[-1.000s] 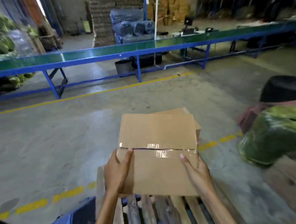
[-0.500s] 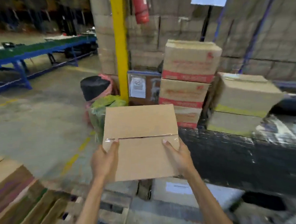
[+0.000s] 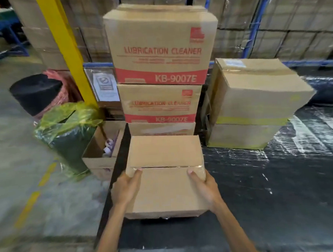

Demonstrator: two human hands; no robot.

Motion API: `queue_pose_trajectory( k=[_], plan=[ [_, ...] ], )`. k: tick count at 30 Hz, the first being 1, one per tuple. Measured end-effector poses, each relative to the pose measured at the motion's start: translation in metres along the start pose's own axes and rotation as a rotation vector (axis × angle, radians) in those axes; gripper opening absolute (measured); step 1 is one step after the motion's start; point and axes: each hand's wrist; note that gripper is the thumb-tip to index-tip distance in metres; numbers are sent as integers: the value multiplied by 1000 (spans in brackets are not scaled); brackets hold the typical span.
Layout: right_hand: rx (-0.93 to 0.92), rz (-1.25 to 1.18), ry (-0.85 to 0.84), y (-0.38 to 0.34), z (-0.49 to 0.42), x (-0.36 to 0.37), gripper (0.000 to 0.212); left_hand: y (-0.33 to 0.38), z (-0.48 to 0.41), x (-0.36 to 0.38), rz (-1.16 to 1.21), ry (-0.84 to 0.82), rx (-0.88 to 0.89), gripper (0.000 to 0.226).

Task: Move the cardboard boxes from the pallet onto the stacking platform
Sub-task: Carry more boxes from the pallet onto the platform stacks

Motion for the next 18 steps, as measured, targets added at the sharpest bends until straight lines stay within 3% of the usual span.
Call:
queue_pose_trajectory(
  k=[7, 11, 13, 15, 18],
  plan=[
    [126, 115, 18, 8, -80, -11, 69, 17, -65, 42, -50, -60, -104, 62],
    [82, 304, 56, 3, -75, -8, 85, 10, -75, 36, 9, -156, -107, 70],
    [-20, 556, 139, -6, -63, 1, 94, 7, -66, 25, 0, -154, -79, 77],
    [-205, 712, 186, -18, -46, 19, 89, 3, -48, 11, -13, -106, -40, 71],
    [-427, 771, 72, -40, -7, 73, 82, -23, -10, -30, 44, 8, -6, 68]
  ],
)
Point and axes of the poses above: each hand's wrist, its own z-axis away from the middle knuckle, its own x-axis out of the palm, y = z × x, and after that the axes turned 7 degrees about -y, right-handed
